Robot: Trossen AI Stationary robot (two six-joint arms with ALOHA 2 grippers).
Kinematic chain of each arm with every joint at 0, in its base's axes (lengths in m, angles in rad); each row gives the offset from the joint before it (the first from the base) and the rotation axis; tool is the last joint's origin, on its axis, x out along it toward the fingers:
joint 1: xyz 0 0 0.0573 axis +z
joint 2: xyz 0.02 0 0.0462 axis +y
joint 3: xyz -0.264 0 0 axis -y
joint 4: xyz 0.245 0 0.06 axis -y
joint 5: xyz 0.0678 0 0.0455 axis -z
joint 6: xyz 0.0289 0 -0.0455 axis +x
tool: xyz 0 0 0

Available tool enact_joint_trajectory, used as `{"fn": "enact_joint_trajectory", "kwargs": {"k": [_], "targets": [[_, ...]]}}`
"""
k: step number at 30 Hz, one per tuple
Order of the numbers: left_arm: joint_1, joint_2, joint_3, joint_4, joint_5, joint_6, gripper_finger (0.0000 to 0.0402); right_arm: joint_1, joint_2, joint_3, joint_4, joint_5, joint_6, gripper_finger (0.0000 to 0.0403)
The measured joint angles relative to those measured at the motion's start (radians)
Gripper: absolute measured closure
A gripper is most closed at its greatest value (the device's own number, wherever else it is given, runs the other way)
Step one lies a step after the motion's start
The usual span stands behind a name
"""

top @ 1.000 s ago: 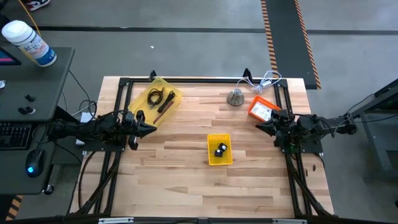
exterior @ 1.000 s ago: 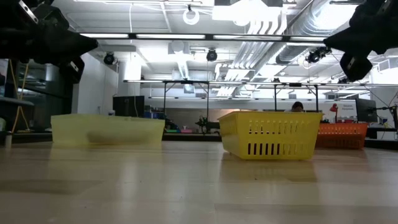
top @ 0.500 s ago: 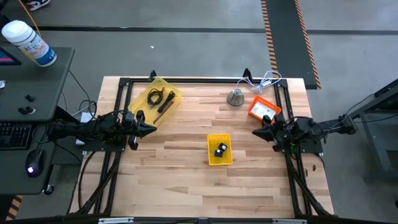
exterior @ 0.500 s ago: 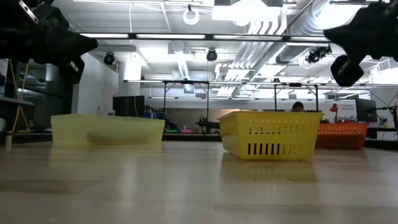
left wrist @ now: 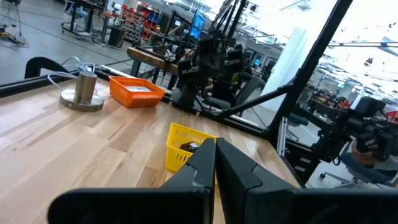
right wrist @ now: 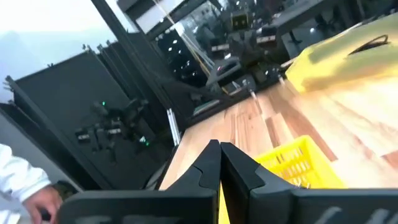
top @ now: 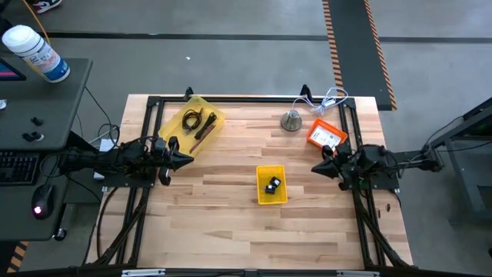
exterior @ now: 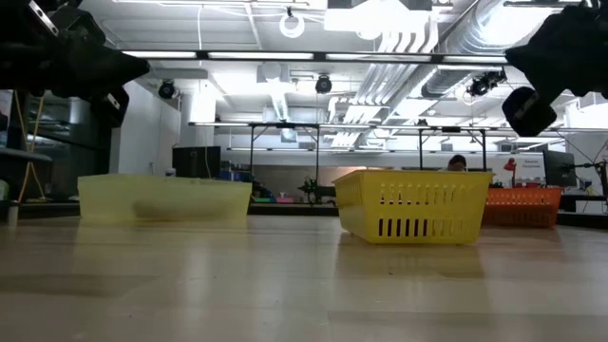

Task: Pick and place items into bin
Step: Return to Home Position

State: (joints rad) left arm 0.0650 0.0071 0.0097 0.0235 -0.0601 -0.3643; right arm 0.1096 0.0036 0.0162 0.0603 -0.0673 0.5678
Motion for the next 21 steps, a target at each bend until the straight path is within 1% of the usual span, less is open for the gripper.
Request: {"fn": "enact_joint_trajectory", "kwargs": {"k": [5,14,21], "targets": [[0.0,0.0,0.0,0.0,0.0,0.0,0.0401,0.0,-0.001,0.001,-0.039,-0.02,-0.002,0.0403],[0.0,0.0,0.0,0.0,0.0,0.0,0.0401,-0.001,0.003,0.003,-0.064,0.055,-0.051,0.0403],[0.0,0.0,0.0,0.0,0.0,0.0,0.0401,-0.001,0.003,0.003,-0.066,0.055,-0.038,0.0403]]}}
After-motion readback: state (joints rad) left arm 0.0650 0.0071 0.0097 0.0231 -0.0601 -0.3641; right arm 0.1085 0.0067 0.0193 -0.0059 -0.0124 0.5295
